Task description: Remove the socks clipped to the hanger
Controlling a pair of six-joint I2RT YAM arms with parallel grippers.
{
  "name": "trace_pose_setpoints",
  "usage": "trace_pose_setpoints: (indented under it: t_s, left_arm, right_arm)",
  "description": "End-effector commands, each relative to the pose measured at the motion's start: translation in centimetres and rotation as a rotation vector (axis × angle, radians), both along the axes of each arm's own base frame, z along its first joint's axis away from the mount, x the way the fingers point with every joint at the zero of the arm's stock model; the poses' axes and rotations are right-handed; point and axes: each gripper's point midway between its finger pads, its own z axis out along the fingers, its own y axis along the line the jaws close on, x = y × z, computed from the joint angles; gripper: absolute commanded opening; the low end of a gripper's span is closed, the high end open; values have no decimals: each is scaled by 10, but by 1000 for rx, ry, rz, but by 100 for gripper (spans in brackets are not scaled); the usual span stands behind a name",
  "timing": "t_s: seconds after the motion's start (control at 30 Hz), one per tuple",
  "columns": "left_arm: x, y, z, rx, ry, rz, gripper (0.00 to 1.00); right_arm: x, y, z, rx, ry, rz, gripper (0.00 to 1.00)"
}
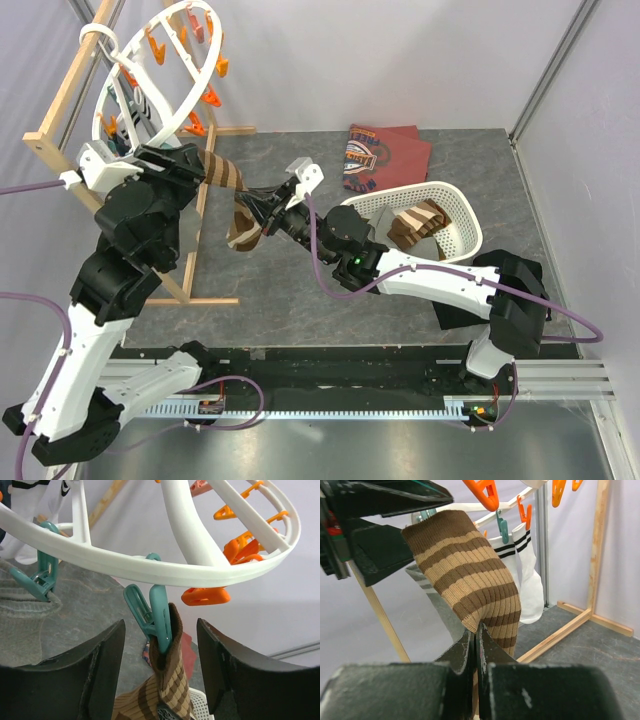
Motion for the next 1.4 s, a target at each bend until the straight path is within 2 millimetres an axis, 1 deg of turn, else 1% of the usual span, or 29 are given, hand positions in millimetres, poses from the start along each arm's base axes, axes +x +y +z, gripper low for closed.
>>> trace_pose_setpoints:
  t_s: [0.0,0.03,0.1,0.27,0.3,0.37,0.4,0.43,0.5,0.57,0.6,0.63,0.67,0.7,0.77,0.87,0.97,1.1,1.17,1.2,1.27,1.3,1.37]
  left_arm:
    - [5,7,10,-29,-53,62,67]
    - [6,7,8,-24,-53,65,67]
    - [7,8,8,-15,-58,71,67]
    - [3,16,7,-6,-71,103,60]
    - [3,18,8,4,-80,108,60]
    - [1,21,10,21,-91,118,61]
    - [0,23,10,33,-93,120,62]
    - [1,23,11,37,-99,123,63]
    - [1,24,9,61,-95,121,61]
    - [1,23,12,71,-110,113,46]
    - [0,22,13,85,-112,107,36]
    - [2,21,13,88,-111,101,16]
    - [1,21,15,86,-116,99,11]
    - [1,21,16,82,-119,99,10]
    - [1,21,20,80,-124,96,2]
    - [2,17,22,101,-122,75,2]
    - [0,17,24,103,-127,68,2]
    - [-2,18,26,128,-125,66,2]
    - [-3,18,28,132,-126,62,3]
    - [-4,17,28,132,-130,51,16]
    - [-5,16,30,140,-135,38,33]
    - [-7,15,32,143,-140,22,44]
    - [-10,14,35,136,-146,8,52]
  right_arm:
    - [-12,-3,25,47,-28,37,0]
    - [-12,-2,26,46,-29,42,0]
    - [-12,2,22,35,-21,51,0]
    - [-13,7,21,48,7,78,0]
    - [-11,9,17,38,13,78,0]
    - [-10,12,16,38,27,83,0]
    - [-9,13,12,31,36,85,0]
    - [-9,14,13,35,38,90,0]
    - [-8,15,12,37,47,97,0]
    - [-9,16,12,38,52,105,0]
    - [-9,16,11,36,54,106,0]
    - [-10,16,11,36,54,112,0]
    - [-10,16,12,37,56,113,0]
    - [-10,17,12,38,56,117,0]
    - [-11,17,13,38,56,125,0]
    - [-10,18,14,32,73,124,0]
    - [-6,16,9,20,101,121,0]
    - [4,8,-10,-21,153,102,0]
    - [7,6,-14,-13,183,114,0]
    - [9,3,-14,-10,187,122,0]
    - [9,2,-11,-3,187,132,0]
    - [7,2,-7,1,180,142,0]
    - [6,2,-1,9,173,145,0]
